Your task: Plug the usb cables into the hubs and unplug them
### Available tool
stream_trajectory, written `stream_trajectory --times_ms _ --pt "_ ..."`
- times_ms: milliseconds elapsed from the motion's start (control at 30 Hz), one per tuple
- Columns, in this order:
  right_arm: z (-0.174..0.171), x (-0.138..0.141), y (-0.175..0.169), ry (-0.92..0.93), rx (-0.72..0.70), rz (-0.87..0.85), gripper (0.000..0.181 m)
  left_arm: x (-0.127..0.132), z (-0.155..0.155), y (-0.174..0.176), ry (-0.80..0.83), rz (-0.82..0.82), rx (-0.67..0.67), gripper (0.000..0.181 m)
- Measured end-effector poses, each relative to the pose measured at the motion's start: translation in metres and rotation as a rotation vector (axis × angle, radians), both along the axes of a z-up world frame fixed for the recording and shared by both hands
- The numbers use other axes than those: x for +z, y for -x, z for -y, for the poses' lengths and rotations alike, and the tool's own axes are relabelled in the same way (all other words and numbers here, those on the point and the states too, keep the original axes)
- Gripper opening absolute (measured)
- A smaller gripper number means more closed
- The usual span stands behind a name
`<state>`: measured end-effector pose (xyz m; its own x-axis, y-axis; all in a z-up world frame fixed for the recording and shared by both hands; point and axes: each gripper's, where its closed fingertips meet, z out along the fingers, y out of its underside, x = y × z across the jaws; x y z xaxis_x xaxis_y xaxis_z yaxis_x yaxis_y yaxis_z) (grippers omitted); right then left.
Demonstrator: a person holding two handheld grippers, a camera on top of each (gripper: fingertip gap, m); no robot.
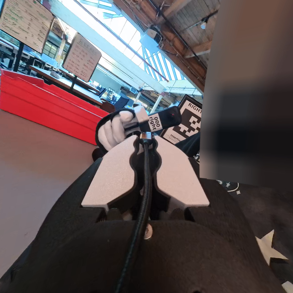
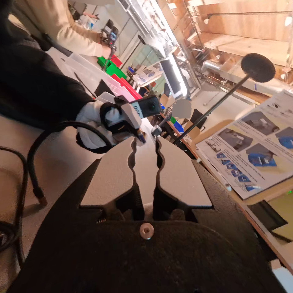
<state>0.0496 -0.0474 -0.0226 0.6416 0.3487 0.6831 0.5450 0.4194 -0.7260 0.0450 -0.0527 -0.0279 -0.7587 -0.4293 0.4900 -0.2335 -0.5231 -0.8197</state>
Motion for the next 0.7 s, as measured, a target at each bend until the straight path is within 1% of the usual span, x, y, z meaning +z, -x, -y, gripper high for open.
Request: stream_trajectory --times_ms 133,200,233,267,300,400,433,467,500,533,600,700 --pt "-0.001 -0.007 0.011 0.009 0.020 0.046 0.011 -0.002 0.009 0.003 -0.022 -0.004 -0.044 0.015" --pt "-0.001 -0.008 0.011 0.040 0.035 0.020 0.009 -0.002 0.010 0.003 -0.040 0.012 -0.036 0.016" --pt "-0.001 -0.009 0.012 0.087 0.054 -0.024 0.009 -0.002 0.009 0.003 -0.068 0.036 -0.019 0.016" --pt "-0.001 -0.008 0.012 0.156 0.093 -0.104 0.007 -0.003 0.008 0.003 -0.138 0.095 0.029 0.016" --pt "-0.001 -0.007 0.012 0.257 0.153 -0.235 0.007 -0.004 0.005 0.000 -0.259 0.176 0.126 0.022" --pt "0.002 -0.006 0.012 0.715 0.433 -0.739 0.007 -0.006 -0.001 0.001 -0.754 0.495 0.417 0.038" --pt "0.004 -0.009 0.011 0.870 0.518 -0.870 0.007 -0.006 -0.001 0.001 -0.880 0.562 0.472 0.041" --pt "0.006 -0.015 0.011 1.005 0.587 -0.967 0.007 -0.008 -0.002 0.001 -0.972 0.586 0.501 0.042" --pt "0.007 -0.018 0.012 1.096 0.635 -1.021 0.007 -0.010 -0.001 0.000 -1.023 0.592 0.508 0.041" --pt "0.007 -0.020 0.012 1.131 0.642 -1.046 0.007 -0.012 0.000 0.001 -1.046 0.600 0.502 0.039" --pt "0.008 -0.022 0.013 1.137 0.627 -1.034 0.007 -0.015 0.001 0.000 -1.062 0.597 0.492 0.033" --pt "0.009 -0.023 0.012 1.181 0.649 -1.078 0.007 -0.020 0.005 0.000 -1.128 0.609 0.479 0.024"
